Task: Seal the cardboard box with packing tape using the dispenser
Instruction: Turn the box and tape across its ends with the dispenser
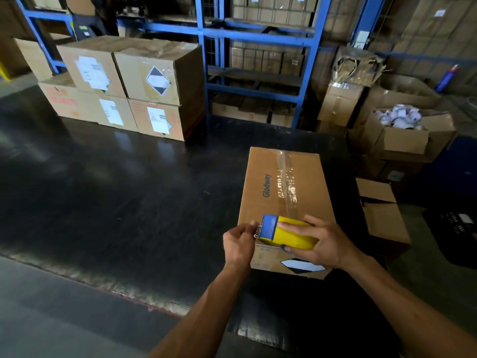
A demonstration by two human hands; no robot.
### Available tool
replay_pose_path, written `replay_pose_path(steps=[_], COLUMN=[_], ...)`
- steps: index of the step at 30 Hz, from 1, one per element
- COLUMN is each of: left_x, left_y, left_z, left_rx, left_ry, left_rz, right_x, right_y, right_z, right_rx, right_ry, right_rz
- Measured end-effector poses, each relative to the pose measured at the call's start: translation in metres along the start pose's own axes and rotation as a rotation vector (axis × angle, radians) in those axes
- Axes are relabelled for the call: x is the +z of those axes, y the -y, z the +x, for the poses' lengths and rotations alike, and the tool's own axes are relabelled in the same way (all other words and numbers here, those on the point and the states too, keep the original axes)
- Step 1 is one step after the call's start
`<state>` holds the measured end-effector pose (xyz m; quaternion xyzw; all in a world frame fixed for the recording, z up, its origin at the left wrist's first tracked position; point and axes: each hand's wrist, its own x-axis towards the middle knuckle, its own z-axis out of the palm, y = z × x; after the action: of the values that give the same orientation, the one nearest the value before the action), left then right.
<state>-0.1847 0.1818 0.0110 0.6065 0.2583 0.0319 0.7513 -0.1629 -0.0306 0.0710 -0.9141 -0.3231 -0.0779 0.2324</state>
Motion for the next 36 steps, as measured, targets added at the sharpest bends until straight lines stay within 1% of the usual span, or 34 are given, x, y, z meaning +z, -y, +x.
replay_pose_path(steps=[2,3,6,8,10,15,19,22,26,29,32,33,34,35,36], left_x=[-0.011,-0.017,-0.028,-0.027,-0.024,-0.020,-0.014,-0.015,-0.024,-0.039,-0.062,-0.070,-0.076,-0.080,-0.080], left_y=[0.007,0.009,0.015,0.025,0.036,0.048,0.053,0.056,0.059,0.052,0.048,0.048,0.048,0.046,0.041], left_z=[0.004,0.007,0.014,0.016,0.015,0.014,0.013,0.012,0.022,0.029,0.042,0.048,0.054,0.059,0.062], left_rx=[0.034,0.051,0.147,0.221,0.282,0.196,0.184,0.181,0.163,0.151,0.094,0.117,0.192,0.325,0.513], left_ry=[-0.132,-0.161,-0.132,-0.173,-0.224,-0.275,-0.312,-0.333,-0.239,-0.128,0.027,0.089,0.138,0.171,0.189], left_rz=[-0.034,-0.014,0.183,0.287,0.339,0.258,0.219,0.186,0.203,0.240,0.064,0.079,0.180,0.350,0.548], right_x=[-0.003,-0.005,-0.009,-0.006,0.000,0.018,0.036,0.036,0.030,0.028,0.024,0.023,0.023,0.023,0.023], right_y=[-0.003,-0.006,-0.014,-0.016,-0.014,-0.010,-0.023,-0.020,-0.009,-0.005,-0.004,-0.004,-0.004,-0.004,-0.004], right_z=[-0.005,-0.009,-0.018,-0.020,-0.021,-0.019,-0.021,-0.019,-0.014,-0.010,-0.009,-0.009,-0.008,-0.008,-0.007], right_rx=[-0.002,0.011,0.042,0.046,0.035,0.041,0.124,0.115,0.065,0.062,0.073,0.082,0.085,0.088,0.089], right_ry=[-0.001,-0.004,-0.004,0.031,0.068,0.110,0.172,0.226,0.246,0.249,0.278,0.291,0.298,0.304,0.306], right_rz=[-0.027,-0.024,-0.060,-0.104,-0.133,-0.133,-0.076,-0.094,-0.269,-0.299,-0.283,-0.278,-0.279,-0.282,-0.292])
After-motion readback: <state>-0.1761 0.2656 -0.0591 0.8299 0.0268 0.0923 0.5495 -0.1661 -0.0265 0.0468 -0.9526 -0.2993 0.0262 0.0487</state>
